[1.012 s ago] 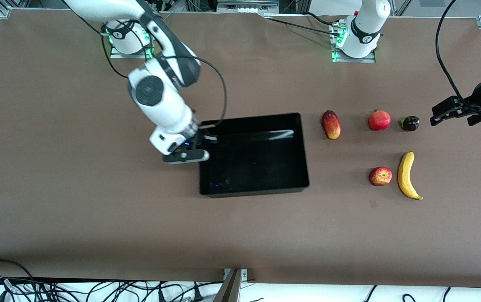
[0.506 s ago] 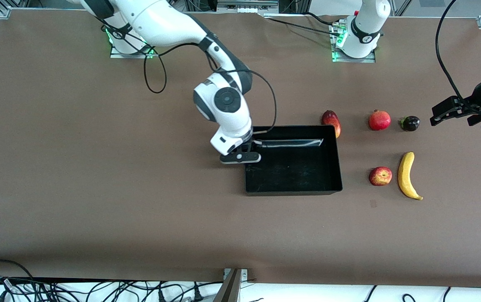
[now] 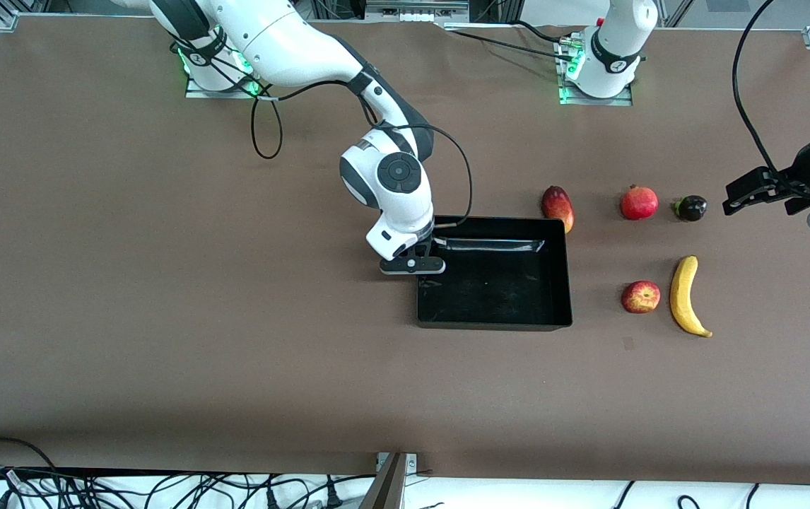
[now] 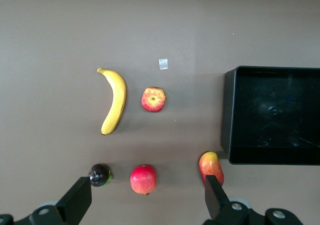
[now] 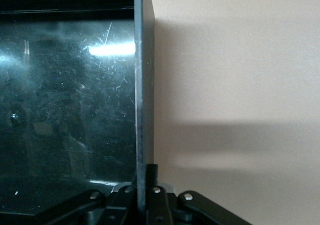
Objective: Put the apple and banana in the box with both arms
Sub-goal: 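Slide the black box with the right gripper toward the fruit, then release the box with the right gripper while the left gripper reaches the apple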
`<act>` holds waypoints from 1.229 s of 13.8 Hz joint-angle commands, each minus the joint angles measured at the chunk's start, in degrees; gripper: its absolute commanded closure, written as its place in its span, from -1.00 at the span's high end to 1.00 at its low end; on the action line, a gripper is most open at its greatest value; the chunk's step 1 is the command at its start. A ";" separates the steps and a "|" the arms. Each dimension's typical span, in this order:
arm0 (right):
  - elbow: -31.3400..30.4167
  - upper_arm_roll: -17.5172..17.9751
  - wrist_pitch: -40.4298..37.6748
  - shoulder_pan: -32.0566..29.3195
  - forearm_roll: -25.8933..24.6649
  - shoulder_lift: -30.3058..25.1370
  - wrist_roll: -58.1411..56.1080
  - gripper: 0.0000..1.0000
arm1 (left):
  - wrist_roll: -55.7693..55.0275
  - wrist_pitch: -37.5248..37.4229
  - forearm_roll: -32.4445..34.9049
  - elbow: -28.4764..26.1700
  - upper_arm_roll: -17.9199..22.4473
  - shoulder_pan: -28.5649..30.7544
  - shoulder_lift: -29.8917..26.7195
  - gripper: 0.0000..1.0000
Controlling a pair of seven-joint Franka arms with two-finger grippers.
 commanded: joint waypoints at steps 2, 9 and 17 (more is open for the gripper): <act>1.38 -0.75 0.32 1.38 -3.77 0.50 1.37 1.00 | -0.28 -1.13 0.07 1.32 -0.13 -0.07 0.44 1.00; 0.50 -0.40 -12.75 -5.81 2.42 -12.30 -4.92 1.00 | 0.77 0.53 -0.11 1.41 0.75 1.86 8.16 1.00; -0.21 -9.51 -39.82 -17.16 3.32 -26.20 -33.12 1.00 | 2.43 14.94 0.06 1.14 0.67 2.83 17.21 1.00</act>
